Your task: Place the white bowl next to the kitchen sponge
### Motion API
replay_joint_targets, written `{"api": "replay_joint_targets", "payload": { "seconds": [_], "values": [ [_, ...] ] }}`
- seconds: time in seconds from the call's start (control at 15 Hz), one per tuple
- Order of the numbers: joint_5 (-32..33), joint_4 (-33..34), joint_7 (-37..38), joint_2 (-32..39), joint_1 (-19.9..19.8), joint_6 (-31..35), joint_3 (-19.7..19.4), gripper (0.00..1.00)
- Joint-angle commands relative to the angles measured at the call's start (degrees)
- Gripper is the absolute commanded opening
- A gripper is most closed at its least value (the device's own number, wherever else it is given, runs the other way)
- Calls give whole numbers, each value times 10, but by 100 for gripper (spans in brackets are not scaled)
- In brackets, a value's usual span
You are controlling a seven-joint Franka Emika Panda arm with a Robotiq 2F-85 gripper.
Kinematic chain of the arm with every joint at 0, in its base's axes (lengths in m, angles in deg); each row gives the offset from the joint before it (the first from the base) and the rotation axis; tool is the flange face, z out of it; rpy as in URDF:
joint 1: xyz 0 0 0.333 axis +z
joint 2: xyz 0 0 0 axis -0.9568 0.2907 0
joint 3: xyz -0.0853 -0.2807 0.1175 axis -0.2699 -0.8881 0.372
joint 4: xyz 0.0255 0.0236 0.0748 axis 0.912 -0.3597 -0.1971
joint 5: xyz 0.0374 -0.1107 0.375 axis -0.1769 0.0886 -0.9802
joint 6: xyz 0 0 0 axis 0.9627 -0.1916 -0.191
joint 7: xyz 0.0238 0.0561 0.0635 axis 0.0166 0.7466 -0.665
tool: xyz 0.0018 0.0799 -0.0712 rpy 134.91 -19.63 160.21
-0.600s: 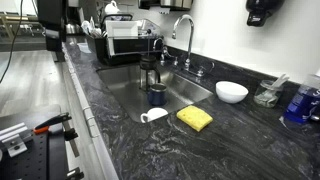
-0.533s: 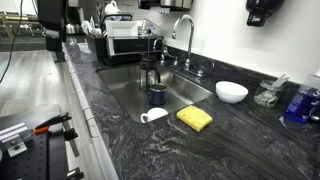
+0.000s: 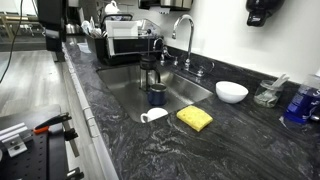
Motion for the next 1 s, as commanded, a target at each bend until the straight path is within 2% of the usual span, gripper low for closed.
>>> {"api": "replay_joint_targets", "payload": {
  "seconds": [0.0, 0.2, 0.53, 0.93],
  "values": [
    [-1, 1, -2, 0, -2, -1, 2, 100],
    [4, 4, -3, 10, -2, 1, 4, 100],
    [50, 28, -20, 48, -8, 36, 0, 100],
    [115, 70, -76, 157, -1, 154, -15, 100]
  ]
}}
